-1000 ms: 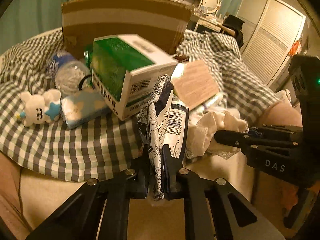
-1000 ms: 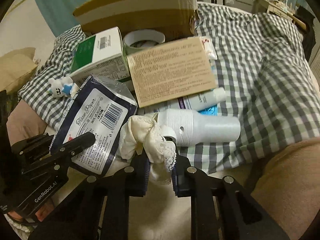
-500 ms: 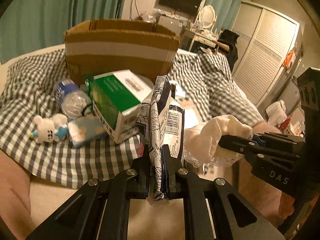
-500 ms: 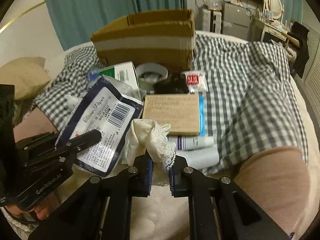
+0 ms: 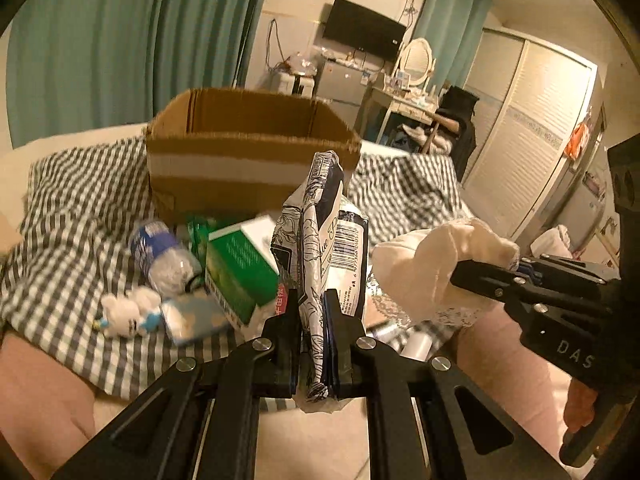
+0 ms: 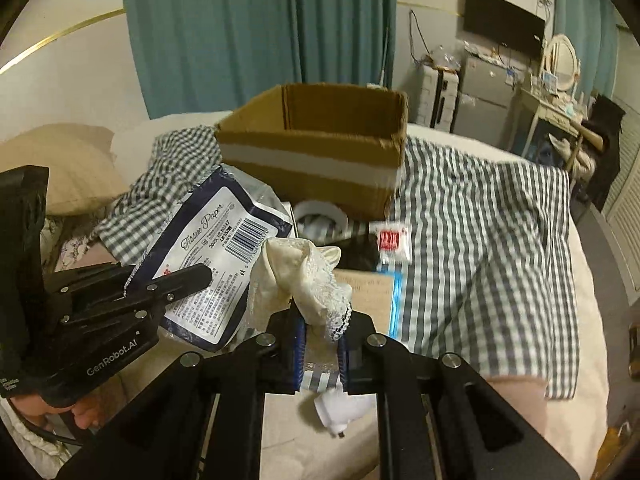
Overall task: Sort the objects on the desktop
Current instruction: 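Carry both items over the cardboard box and open both grippers to drop them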
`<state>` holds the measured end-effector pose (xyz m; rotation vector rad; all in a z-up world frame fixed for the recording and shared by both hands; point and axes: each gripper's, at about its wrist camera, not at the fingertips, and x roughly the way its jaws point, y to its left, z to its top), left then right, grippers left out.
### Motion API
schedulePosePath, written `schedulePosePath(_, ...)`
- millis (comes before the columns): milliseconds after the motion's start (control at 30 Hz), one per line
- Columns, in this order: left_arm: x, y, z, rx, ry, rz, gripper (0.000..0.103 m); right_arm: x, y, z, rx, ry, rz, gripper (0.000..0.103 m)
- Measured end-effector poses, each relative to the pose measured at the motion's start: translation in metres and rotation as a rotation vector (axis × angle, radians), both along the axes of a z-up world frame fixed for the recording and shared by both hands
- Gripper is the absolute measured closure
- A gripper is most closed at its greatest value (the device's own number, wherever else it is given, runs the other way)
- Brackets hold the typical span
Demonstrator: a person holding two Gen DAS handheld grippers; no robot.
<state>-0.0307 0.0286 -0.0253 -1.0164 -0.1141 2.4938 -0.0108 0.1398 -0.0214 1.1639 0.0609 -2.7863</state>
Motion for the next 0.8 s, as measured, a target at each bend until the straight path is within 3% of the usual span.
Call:
schedulePosePath(467,-0.069,-0.008,0.048,-0.015,0.059,0.026,0.092,-0.06,-0.001,0.047,0.004,0.09,0.049,0.091)
schedulePosePath(800,-0.142,-0.005,0.078,-0.023,0.115,0.034,0.092,-0.131,0.012,0.07,-0.017,0.139,0.046,0.091)
